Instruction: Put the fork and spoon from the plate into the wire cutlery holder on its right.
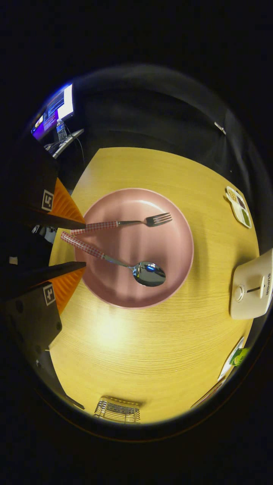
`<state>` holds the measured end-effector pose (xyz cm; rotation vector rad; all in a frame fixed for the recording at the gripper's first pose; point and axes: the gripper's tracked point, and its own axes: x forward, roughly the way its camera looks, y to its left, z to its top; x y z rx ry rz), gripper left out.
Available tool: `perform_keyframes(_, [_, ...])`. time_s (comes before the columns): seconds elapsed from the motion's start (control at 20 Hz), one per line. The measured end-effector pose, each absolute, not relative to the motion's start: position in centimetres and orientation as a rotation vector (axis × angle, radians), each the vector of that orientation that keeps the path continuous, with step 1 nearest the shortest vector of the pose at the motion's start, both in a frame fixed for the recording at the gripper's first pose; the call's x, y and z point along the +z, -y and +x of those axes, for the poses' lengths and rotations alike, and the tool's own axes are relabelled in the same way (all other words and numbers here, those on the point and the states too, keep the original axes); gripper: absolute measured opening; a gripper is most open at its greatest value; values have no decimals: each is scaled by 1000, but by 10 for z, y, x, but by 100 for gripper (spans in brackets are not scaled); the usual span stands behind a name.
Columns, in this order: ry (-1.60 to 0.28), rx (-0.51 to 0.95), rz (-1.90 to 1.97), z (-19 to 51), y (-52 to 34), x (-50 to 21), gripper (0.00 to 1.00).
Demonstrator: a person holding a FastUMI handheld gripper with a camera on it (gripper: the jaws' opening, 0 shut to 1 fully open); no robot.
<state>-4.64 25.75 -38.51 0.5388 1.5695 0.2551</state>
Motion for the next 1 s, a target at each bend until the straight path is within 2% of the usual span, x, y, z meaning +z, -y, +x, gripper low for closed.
perform_keyframes(0.3, [-1618, 205, 527, -46, -264, -407, 51])
perform_keyframes(0.4, [-1631, 203, 523, -47, -267, -412, 41])
perform_keyframes(0.5, [-1643, 191, 502, -47, -266, -418, 41])
perform_keyframes(0.6, [-1658, 186, 504, -52, -265, -419, 28])
perform_keyframes(0.75, [-1635, 189, 521, -46, -261, -422, 13])
perform_keyframes(1.0, [-1574, 227, 626, -36, -254, -404, 12])
